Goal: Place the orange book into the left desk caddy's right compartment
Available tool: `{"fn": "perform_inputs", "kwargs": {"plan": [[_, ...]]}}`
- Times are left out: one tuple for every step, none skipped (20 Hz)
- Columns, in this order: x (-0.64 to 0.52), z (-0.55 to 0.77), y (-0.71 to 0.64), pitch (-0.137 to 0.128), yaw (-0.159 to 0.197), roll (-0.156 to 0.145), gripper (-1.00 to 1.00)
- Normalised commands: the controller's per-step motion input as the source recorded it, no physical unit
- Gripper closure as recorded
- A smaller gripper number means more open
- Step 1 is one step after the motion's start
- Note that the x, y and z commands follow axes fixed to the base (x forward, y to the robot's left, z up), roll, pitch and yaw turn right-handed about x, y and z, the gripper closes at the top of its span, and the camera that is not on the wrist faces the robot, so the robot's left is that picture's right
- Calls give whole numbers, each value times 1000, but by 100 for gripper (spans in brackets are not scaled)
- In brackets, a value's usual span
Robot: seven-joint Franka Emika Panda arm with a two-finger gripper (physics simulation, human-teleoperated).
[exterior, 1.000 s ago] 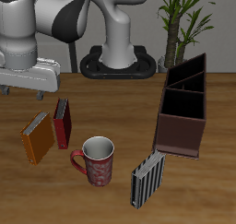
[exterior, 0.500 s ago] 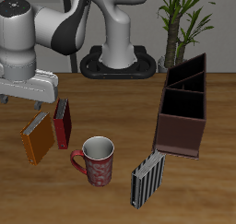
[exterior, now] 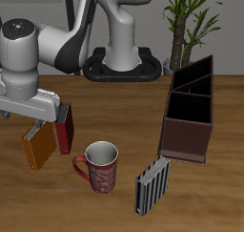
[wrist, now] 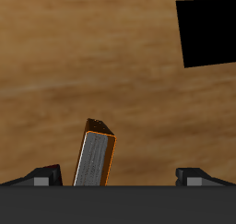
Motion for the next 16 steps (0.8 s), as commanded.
{"fn": "perform_inputs", "kwargs": {"plan": [[98, -271, 67, 25, 6, 43, -100], [142, -345, -51, 38, -4, -7, -100], [84, -253, -34, 22, -13, -37, -100], [53, -247, -28, 14, -29, 30, -100], [114, -296, 30, 46, -6, 0, -100], [113, -269, 29, 32, 16, -9, -100], [114, -327, 63, 36, 2, 54, -100], [58, -243, -71, 30, 22, -59, -100], [119, -299, -6, 41, -46, -7, -100], [64, -302, -18, 32, 13, -2, -100], [30, -330, -135, 31, -42, -37, -100], [83, -384, -88, 51, -48, 15, -100], [52, -315, -53, 36, 49, -22, -100], [36, -231, -20, 5, -36, 0, -100], [-38, -198, 25, -3, 1, -13, 100], [31, -290, 110, 24, -35, 46, 100]]}}
